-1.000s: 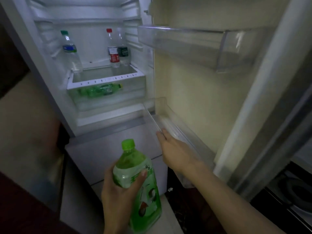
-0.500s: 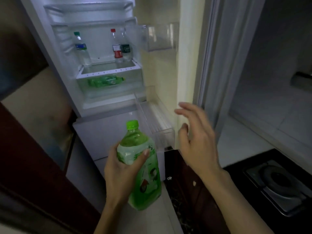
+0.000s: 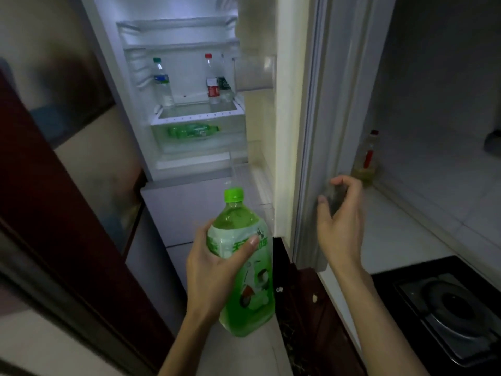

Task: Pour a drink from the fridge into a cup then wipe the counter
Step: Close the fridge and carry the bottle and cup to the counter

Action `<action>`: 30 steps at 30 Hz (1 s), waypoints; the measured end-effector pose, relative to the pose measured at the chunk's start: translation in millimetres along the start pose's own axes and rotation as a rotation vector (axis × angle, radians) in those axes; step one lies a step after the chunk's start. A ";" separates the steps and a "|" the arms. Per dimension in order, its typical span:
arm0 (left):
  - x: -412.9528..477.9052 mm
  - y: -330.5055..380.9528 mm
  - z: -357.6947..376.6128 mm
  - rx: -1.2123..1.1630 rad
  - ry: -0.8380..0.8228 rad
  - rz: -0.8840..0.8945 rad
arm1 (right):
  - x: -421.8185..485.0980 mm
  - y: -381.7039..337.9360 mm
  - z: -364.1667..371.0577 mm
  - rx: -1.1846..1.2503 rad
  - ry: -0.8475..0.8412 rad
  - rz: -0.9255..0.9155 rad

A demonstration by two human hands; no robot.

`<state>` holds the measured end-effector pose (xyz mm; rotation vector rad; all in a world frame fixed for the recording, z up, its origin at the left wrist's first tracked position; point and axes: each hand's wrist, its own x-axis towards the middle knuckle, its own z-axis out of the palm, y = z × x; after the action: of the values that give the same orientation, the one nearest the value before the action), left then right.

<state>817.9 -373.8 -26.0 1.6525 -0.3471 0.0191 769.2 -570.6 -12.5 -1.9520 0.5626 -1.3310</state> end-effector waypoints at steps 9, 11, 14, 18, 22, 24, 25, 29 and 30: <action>10.7 -10.3 -26.5 0.015 0.111 -0.021 | -29.7 -26.4 51.7 -0.094 -0.080 -0.263; 13.6 -15.1 -37.0 0.019 0.151 -0.027 | -34.2 -32.7 67.3 -0.089 -0.132 -0.361; 18.2 -24.5 -56.5 0.039 0.215 -0.040 | -35.5 -41.9 93.9 -0.087 -0.231 -0.472; 28.5 -38.2 -83.1 0.047 0.317 -0.058 | -35.4 -58.2 133.4 -0.123 -0.313 -0.564; 46.3 -51.0 -107.0 0.030 0.400 -0.065 | -37.6 -70.9 183.0 -0.140 -0.311 -0.663; 57.2 -57.3 -118.6 0.025 0.429 -0.068 | -37.8 -75.8 209.6 -0.144 -0.294 -0.697; 63.7 -60.5 -124.1 0.024 0.440 -0.069 | -36.9 -77.4 222.7 -0.139 -0.284 -0.720; 95.5 -79.7 -145.7 0.004 0.483 -0.087 | -27.5 -81.2 278.9 -0.119 -0.218 -0.841; 102.1 -83.3 -149.8 0.005 0.497 -0.088 | -25.7 -83.4 290.2 -0.122 -0.204 -0.853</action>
<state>963.5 -243.8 -67.1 1.6050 0.1044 0.3581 1025.4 -409.9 -32.5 -2.5164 -0.3553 -1.5580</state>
